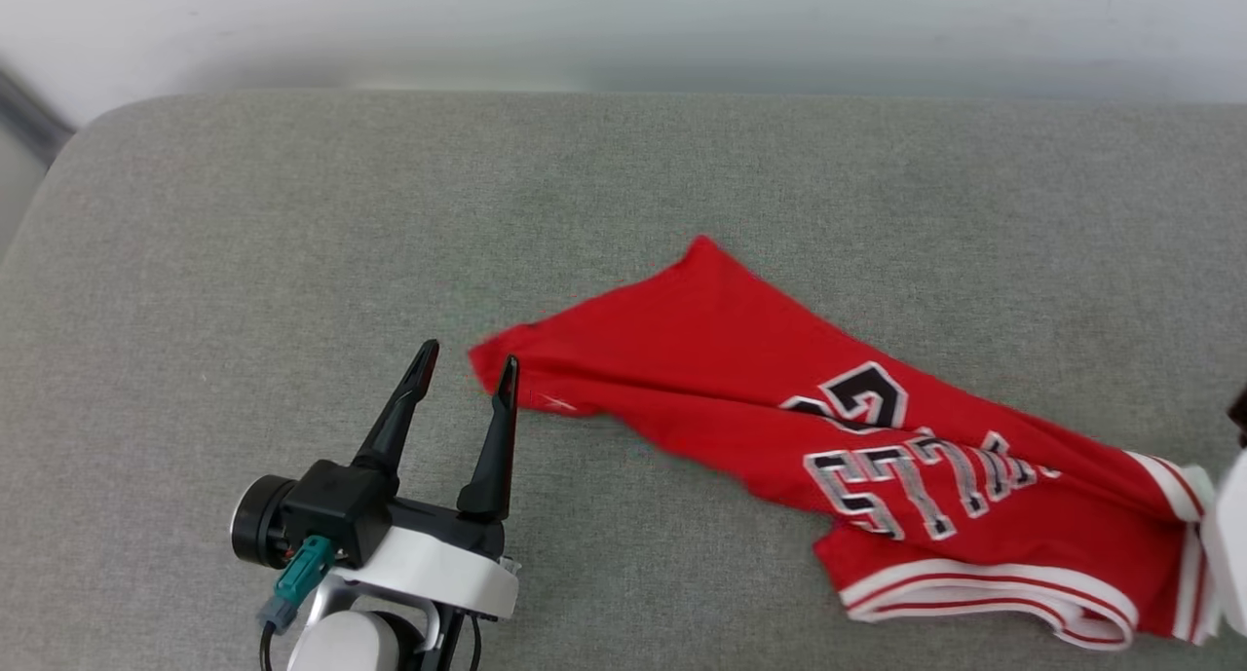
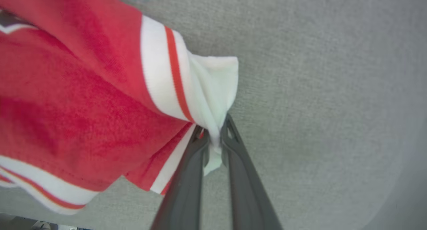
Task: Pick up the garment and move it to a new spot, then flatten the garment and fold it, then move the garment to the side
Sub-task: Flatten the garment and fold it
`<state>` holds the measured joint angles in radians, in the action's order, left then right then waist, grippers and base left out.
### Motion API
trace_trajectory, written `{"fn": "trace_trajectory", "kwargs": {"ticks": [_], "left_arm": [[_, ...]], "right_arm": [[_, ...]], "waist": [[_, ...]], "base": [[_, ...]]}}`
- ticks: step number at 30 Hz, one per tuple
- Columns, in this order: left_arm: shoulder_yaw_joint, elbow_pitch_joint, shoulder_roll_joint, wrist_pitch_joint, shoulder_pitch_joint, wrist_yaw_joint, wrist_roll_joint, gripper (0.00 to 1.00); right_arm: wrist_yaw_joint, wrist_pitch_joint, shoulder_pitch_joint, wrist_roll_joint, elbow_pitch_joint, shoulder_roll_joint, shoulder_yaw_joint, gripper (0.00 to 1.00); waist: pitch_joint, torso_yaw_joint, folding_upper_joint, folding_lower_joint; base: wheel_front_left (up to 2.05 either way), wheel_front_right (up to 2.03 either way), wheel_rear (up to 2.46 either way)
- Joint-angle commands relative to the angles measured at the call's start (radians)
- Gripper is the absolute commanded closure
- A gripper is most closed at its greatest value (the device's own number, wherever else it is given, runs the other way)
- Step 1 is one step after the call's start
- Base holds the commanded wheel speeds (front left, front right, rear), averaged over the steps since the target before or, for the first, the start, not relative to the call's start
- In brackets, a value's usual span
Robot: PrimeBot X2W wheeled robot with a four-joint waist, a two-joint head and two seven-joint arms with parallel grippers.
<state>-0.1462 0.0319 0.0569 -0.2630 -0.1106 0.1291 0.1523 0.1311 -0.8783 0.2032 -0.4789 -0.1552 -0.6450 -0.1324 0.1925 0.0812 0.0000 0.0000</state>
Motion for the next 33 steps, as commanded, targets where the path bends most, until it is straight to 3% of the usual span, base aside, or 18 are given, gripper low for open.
{"fn": "trace_trajectory", "kwargs": {"ticks": [1, 4, 5, 6, 16, 22, 29, 33], "left_arm": [[0.001, 0.000, 0.001, -0.003, -0.007, 0.001, -0.007, 0.00], [0.002, 0.000, 0.004, -0.003, -0.005, 0.001, -0.007, 0.00], [0.003, 0.001, 0.005, -0.003, -0.005, 0.001, -0.007, 0.00], [0.006, 0.002, 0.006, -0.003, -0.003, 0.002, -0.006, 0.00], [0.012, -0.013, 0.016, -0.003, 0.006, 0.002, 0.003, 0.00], [-0.006, -0.024, 0.019, -0.003, 0.025, 0.002, 0.030, 0.00], [-0.031, -0.016, 0.039, -0.003, 0.043, 0.002, 0.058, 0.00], [-0.121, 0.001, 0.112, 0.102, -0.014, 0.002, 0.121, 0.00]], "right_arm": [[-0.001, 0.016, -0.032, 0.022, -0.015, 0.001, 0.031, 1.00], [-0.001, 0.057, -0.075, 0.060, -0.034, 0.019, 0.058, 1.00], [-0.001, 0.084, -0.081, 0.068, -0.030, 0.029, 0.061, 0.93], [-0.001, 0.109, -0.082, 0.069, -0.032, 0.047, 0.070, 0.00], [-0.001, 0.424, -0.027, 0.073, 0.073, 0.131, 0.040, 0.00], [-0.001, 0.689, -0.056, 0.106, 0.189, 0.219, 0.071, 0.00], [-0.001, 0.864, -0.102, 0.171, 0.261, 0.335, 0.101, 0.00], [-0.001, 0.926, -0.109, 0.222, 0.295, 0.410, 0.129, 0.00]], "waist": [[0.003, -0.001, 0.0000, 0.0000], [0.004, -0.002, 0.0000, 0.0000], [0.003, -0.004, 0.0000, 0.0000], [0.001, -0.006, 0.0000, 0.0000], [-0.039, -0.050, 0.0000, 0.0000], [-0.062, -0.071, 0.0000, 0.0000], [-0.056, -0.095, 0.0000, 0.0000], [-0.027, -0.126, 0.0000, 0.0000]], "base": [[0.00, 0.00, 0.00], [0.00, 0.00, 0.00], [0.00, 0.00, 0.00], [0.00, 0.00, 0.00], [0.00, 0.00, 0.00], [0.00, 0.00, 0.00], [0.00, 0.00, 0.00], [0.00, 0.00, 0.00]]}}
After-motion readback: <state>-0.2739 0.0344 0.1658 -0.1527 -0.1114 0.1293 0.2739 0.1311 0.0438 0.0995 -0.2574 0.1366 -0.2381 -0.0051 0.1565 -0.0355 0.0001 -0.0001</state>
